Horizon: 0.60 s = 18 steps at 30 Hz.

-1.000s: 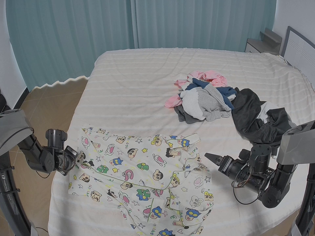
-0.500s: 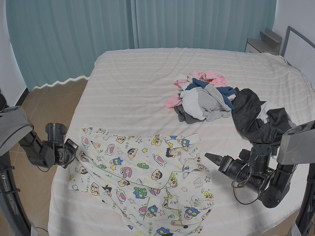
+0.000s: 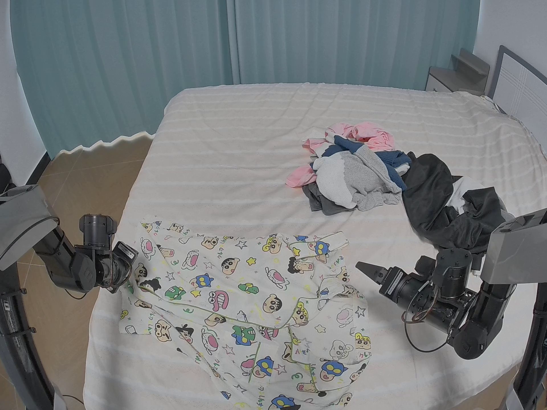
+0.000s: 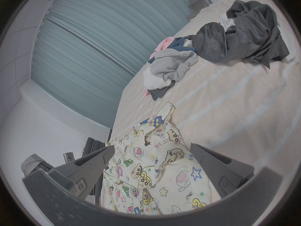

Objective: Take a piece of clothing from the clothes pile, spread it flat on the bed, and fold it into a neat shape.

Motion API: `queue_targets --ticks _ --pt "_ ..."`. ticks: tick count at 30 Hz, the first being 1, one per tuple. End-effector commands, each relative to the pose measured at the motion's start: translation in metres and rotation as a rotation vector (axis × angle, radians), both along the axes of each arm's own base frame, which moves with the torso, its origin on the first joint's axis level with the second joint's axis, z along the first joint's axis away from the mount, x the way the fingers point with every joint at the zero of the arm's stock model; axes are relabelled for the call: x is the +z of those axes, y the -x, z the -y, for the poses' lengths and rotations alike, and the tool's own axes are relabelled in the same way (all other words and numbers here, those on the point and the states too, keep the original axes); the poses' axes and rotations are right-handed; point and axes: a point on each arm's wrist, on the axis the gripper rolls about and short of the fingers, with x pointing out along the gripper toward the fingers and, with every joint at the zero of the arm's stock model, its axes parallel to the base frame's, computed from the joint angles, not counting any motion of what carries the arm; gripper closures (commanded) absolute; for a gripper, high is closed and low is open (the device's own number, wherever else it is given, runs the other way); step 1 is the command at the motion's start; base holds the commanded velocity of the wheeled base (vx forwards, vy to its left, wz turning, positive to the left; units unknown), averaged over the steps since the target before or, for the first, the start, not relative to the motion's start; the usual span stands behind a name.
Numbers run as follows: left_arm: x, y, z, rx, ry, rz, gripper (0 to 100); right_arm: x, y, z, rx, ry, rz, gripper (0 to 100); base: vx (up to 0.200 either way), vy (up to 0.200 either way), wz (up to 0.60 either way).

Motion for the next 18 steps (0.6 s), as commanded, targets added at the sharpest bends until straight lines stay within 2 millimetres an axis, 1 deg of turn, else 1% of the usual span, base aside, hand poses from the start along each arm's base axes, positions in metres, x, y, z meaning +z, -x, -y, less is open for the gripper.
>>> queue_targets --ticks 1,2,3,4,5,6,9,10,11,12,13,15,18 --pt "0.008 0.003 -0.003 0.011 0.016 0.02 0 0.009 -0.015 -0.005 0.004 -0.015 0.057 0 0.0 0.0 0.0" --pt "0.011 0.004 -0.003 0.014 0.022 0.026 0 0.01 -0.018 -0.007 0.007 -0.016 0.058 0 0.0 0.0 0.0" --pt "0.021 0.009 -0.004 0.025 0.063 0.054 0 0.012 -0.031 -0.01 0.004 -0.01 0.041 0 0.0 0.0 0.0" --pt "0.022 0.009 -0.005 0.027 0.067 0.056 0 0.012 -0.032 -0.01 0.002 -0.008 0.037 0 0.0 0.0 0.0" --pt "0.033 0.016 -0.005 0.023 0.111 0.085 0 0.014 -0.048 -0.013 -0.009 0.004 0.009 0 0.0 0.0 0.0" --pt "0.048 0.028 -0.007 0.002 0.159 0.114 0 0.017 -0.065 -0.017 -0.017 0.016 -0.023 0 0.0 0.0 0.0" --pt "0.071 0.06 -0.012 -0.071 0.237 0.16 0 0.024 -0.098 -0.024 -0.034 0.027 -0.042 0 0.0 0.0 0.0" --pt "0.076 0.07 -0.013 -0.09 0.256 0.17 0 0.025 -0.106 -0.026 -0.036 0.025 -0.046 0 0.0 0.0 0.0" --pt "0.078 0.072 -0.013 -0.097 0.262 0.175 0 0.026 -0.108 -0.026 -0.037 0.025 -0.046 0 0.0 0.0 0.0" --pt "0.083 0.088 -0.014 -0.12 0.288 0.183 0 0.016 -0.12 -0.03 -0.037 0.04 -0.09 0 0.0 0.0 0.0" --pt "0.084 0.094 -0.015 -0.121 0.293 0.186 0 0.008 -0.126 -0.033 -0.038 0.046 -0.109 0 0.0 0.0 0.0" --pt "0.083 0.102 -0.015 -0.115 0.294 0.178 0 -0.004 -0.14 -0.038 -0.048 0.052 -0.122 0 0.0 0.0 0.0" --pt "0.079 0.11 -0.019 -0.092 0.295 0.162 0 -0.028 -0.151 -0.042 -0.052 0.068 -0.158 0 0.0 0.0 0.0"
